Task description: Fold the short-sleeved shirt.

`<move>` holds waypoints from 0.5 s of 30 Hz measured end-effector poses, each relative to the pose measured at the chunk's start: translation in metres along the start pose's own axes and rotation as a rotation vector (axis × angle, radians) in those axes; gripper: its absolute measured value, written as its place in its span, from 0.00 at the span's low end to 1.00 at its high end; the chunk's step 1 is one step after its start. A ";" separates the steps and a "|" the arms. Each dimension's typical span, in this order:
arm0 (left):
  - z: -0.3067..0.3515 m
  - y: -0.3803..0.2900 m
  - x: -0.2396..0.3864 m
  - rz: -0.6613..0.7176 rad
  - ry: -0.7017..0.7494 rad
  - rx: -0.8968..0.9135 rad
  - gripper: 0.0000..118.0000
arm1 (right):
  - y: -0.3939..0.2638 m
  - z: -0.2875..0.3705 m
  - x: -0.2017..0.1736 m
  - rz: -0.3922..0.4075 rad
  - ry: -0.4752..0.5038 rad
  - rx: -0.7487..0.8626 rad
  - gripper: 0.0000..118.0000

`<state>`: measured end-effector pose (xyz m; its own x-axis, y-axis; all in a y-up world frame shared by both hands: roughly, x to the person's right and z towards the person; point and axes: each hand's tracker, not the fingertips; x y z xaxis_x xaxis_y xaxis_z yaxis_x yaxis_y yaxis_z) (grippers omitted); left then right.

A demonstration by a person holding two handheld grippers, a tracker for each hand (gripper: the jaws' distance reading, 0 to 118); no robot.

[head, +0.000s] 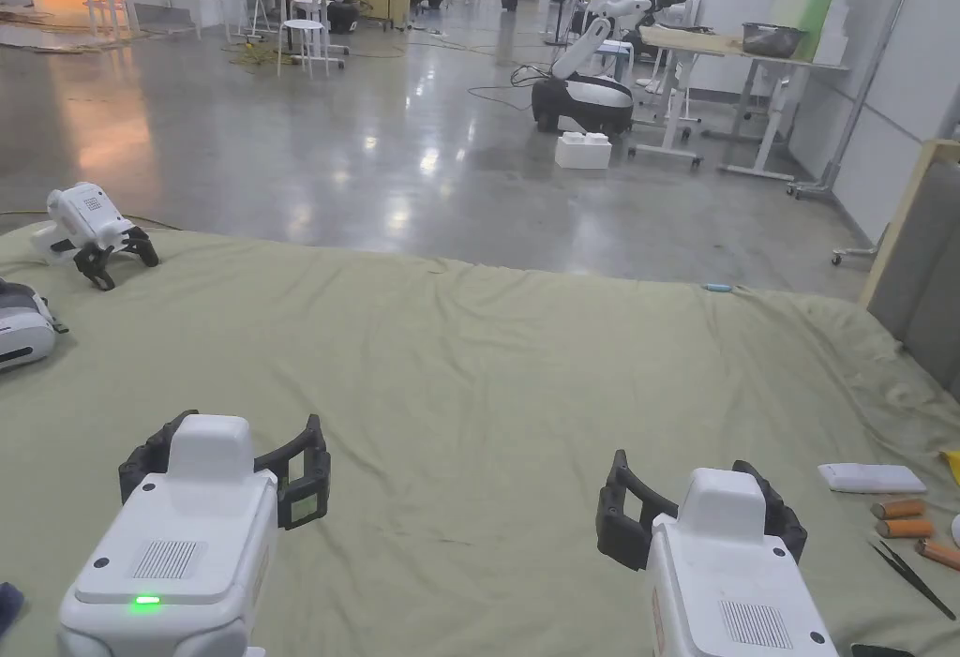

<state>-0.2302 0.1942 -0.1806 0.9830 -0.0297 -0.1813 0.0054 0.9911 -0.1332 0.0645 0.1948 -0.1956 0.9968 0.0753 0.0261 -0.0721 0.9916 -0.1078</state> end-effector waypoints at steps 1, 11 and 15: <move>0.000 0.000 0.000 -0.002 -0.003 -0.001 0.83 | 0.000 0.000 0.000 0.003 0.002 -0.001 0.81; 0.002 0.002 -0.007 0.006 -0.048 -0.015 0.88 | 0.003 -0.006 0.015 -0.088 0.052 -0.023 0.85; 0.000 0.001 -0.008 0.018 -0.028 -0.027 0.90 | 0.007 -0.016 0.010 -0.063 -0.078 -0.088 0.87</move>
<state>-0.2385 0.1956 -0.1795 0.9877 -0.0074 -0.1565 -0.0173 0.9876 -0.1562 0.0743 0.2009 -0.2118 0.9933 0.0248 0.1126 -0.0030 0.9818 -0.1901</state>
